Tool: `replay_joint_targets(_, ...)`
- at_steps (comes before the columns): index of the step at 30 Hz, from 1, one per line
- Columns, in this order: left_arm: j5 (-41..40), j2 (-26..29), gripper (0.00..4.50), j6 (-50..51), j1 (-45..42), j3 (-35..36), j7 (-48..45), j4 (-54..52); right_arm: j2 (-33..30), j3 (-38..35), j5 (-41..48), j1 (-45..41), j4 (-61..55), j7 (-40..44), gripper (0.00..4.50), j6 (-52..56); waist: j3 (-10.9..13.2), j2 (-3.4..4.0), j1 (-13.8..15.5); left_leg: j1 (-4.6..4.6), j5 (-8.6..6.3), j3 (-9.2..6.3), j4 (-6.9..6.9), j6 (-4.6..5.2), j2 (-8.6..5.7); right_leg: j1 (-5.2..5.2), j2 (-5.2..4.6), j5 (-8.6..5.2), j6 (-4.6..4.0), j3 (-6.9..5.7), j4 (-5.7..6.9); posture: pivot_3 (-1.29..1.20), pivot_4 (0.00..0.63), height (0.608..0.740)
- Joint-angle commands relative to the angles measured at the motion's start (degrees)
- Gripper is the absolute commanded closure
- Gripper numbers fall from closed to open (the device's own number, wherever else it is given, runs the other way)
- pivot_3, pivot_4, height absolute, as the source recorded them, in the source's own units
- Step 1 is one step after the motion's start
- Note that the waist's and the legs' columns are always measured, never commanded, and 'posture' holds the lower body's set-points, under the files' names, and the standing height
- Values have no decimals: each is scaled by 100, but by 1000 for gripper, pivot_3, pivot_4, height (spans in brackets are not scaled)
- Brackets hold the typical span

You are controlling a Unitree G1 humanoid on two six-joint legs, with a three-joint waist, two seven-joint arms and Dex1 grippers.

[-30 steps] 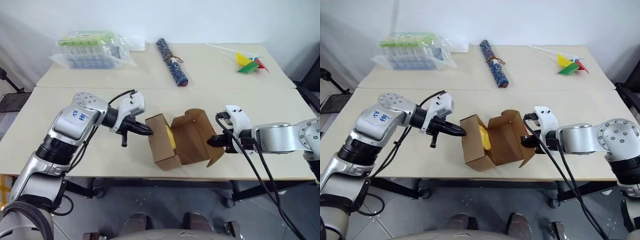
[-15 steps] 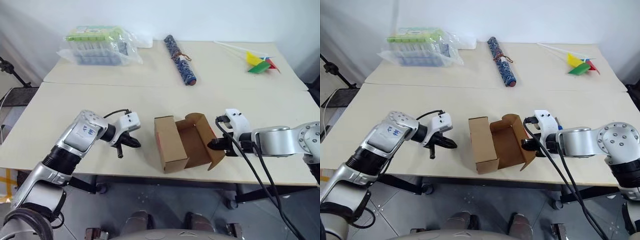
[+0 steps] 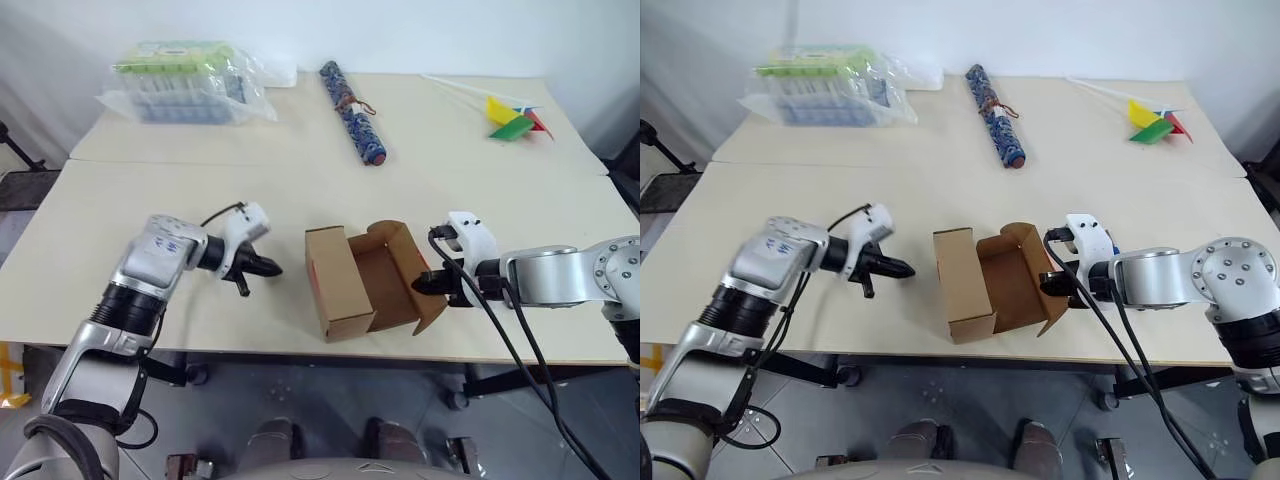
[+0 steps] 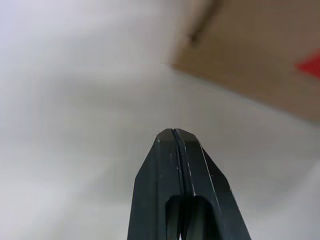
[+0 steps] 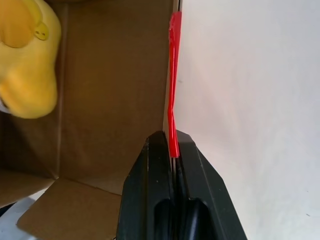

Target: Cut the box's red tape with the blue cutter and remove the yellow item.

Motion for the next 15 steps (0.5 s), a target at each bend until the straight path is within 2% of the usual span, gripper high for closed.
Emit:
replay_joint_targets(1,-555,80,4500,441,-873,439,-246,-429,-145,-111,61,-95,-21,-13,4447,38,19,-23,-12,-22,1,1,3,0,-2,-20,1,4,7,-8,3,0,150,740)
replay_joint_targets(8,-938,-304,4500,708,-1302,-46,-417,-1042,-6,-24,61,-256,108,-72,4447,23,25,-31,-18,-28,-10,28,-14,-9,-10,-19,-1,13,23,-85,-2,0,150,740)
replay_joint_targets(15,-1109,-316,4500,762,-1179,-584,-688,-1501,31,-46,61,-255,111,-124,4447,6,31,-34,-24,-32,-6,27,-14,-16,-20,-19,1,12,21,-96,-4,0,150,740)
